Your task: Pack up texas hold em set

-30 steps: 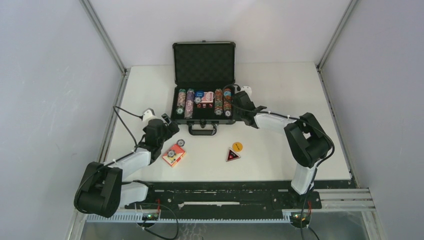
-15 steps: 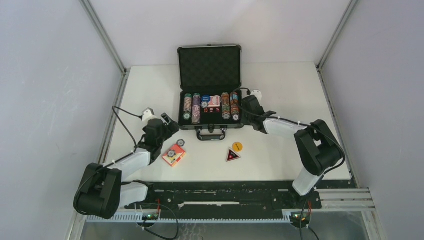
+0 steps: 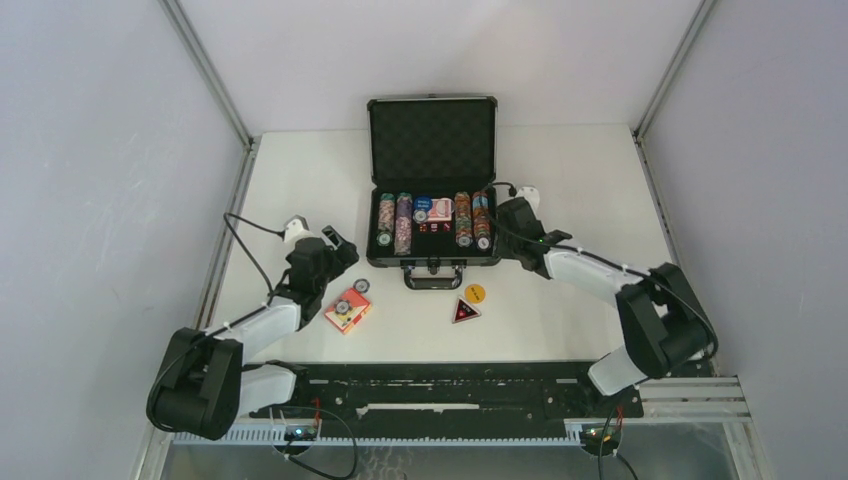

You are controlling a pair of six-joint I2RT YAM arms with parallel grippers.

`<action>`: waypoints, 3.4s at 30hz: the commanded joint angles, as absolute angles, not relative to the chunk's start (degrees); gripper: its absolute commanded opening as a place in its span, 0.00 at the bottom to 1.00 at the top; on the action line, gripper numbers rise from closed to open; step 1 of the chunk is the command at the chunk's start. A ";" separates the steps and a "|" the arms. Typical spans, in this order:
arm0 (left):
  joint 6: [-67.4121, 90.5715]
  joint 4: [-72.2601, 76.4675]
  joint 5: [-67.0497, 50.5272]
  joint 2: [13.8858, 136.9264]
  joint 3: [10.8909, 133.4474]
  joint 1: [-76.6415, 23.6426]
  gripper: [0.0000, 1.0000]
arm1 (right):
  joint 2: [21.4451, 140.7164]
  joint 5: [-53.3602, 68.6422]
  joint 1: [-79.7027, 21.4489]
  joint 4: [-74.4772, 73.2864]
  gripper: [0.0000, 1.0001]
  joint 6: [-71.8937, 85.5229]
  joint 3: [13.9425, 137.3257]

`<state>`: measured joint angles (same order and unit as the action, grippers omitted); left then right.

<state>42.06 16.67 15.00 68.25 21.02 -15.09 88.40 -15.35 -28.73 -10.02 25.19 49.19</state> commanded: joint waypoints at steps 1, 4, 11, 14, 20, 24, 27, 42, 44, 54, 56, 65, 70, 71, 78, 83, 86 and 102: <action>42.28 18.85 15.58 65.97 21.13 -15.37 0.85 | 80.27 -19.25 -31.38 -10.70 0.49 22.27 50.82; 42.36 17.79 16.00 65.39 21.42 -15.37 0.85 | 79.30 -19.41 -34.71 -11.73 0.55 20.66 52.80; 42.70 17.27 15.44 63.93 20.92 -15.38 0.84 | 82.76 -19.28 -45.03 -16.65 0.63 18.84 53.82; 42.80 17.97 14.95 63.54 20.47 -15.47 0.84 | 84.32 -17.06 -48.73 -17.20 0.63 16.65 52.14; 42.63 20.03 14.79 65.21 20.04 -15.81 0.84 | 84.96 -11.76 -51.00 -15.18 0.69 15.69 47.48; 42.71 20.17 15.10 66.24 20.24 -15.99 0.84 | 85.90 -10.35 -52.18 -15.08 0.80 14.63 46.95; 42.67 20.37 15.09 67.01 20.54 -16.15 0.84 | 86.09 -10.49 -53.10 -15.22 0.82 13.97 46.94; 42.62 20.41 14.84 67.49 20.79 -16.25 0.84 | 88.37 -10.44 -57.71 -17.16 0.81 15.34 45.16; 42.63 20.39 14.68 67.63 20.85 -16.26 0.84 | 88.74 -10.61 -58.31 -17.15 0.81 15.63 45.06; 42.56 20.41 14.59 67.19 20.71 -16.29 0.83 | 90.33 -11.86 -58.98 -15.74 0.73 16.83 44.41; 42.56 20.39 14.56 67.24 20.75 -16.29 0.83 | 90.66 -12.19 -58.98 -15.32 0.74 17.15 44.55; 42.54 20.39 14.49 67.20 20.79 -16.35 0.83 | 90.61 -12.80 -58.98 -16.04 0.78 18.19 46.35; 42.98 19.47 15.08 66.57 20.89 -16.34 0.83 | 86.01 -15.59 -59.82 -18.53 0.78 18.65 46.41; 43.32 19.27 15.18 66.37 20.82 -16.31 0.83 | 84.80 -16.03 -60.43 -18.63 0.77 18.49 46.41; 46.58 10.61 21.82 62.66 22.69 -16.30 0.79 | 84.51 -12.27 -65.49 -7.35 0.77 14.56 48.99; 34.79 10.39 19.54 54.64 20.70 -19.33 0.78 | 88.95 -15.33 -66.13 -5.74 0.79 11.87 54.15; 26.95 13.24 19.05 47.43 17.63 -26.23 0.84 | 86.25 -14.26 -65.05 -5.19 0.80 10.93 53.88; 58.03 -24.00 43.30 46.80 21.21 -35.68 0.56 | 67.10 -5.45 -52.94 -4.93 0.78 13.09 40.19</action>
